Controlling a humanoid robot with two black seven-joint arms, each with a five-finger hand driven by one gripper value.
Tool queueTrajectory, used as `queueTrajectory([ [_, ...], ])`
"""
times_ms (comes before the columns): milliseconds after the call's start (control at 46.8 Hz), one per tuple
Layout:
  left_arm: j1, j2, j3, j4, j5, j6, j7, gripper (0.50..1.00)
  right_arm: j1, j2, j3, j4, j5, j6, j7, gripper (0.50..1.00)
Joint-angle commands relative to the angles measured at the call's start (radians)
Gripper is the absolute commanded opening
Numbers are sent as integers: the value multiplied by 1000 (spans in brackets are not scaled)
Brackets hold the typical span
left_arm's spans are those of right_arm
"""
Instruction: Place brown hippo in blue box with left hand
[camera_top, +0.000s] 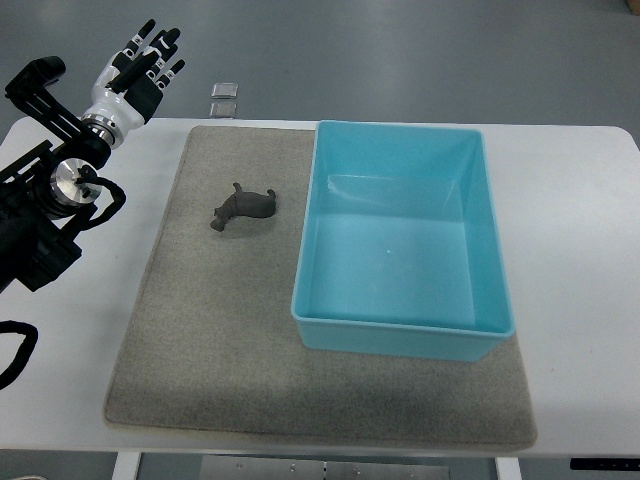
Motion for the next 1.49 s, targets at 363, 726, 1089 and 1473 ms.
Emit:
queueTrajectory([
  [363,0,0,0,2,0,1,0,996,0,0,0,0,0,0,0,936],
  [726,0,0,5,2,12,3,0,996,0,0,0,0,0,0,0,936],
  [1089,0,0,20,5,18,10,0,996,0,0,0,0,0,0,0,936],
  [1473,0,2,15,5,18,32,0,994,0,0,0,0,0,0,0,936],
])
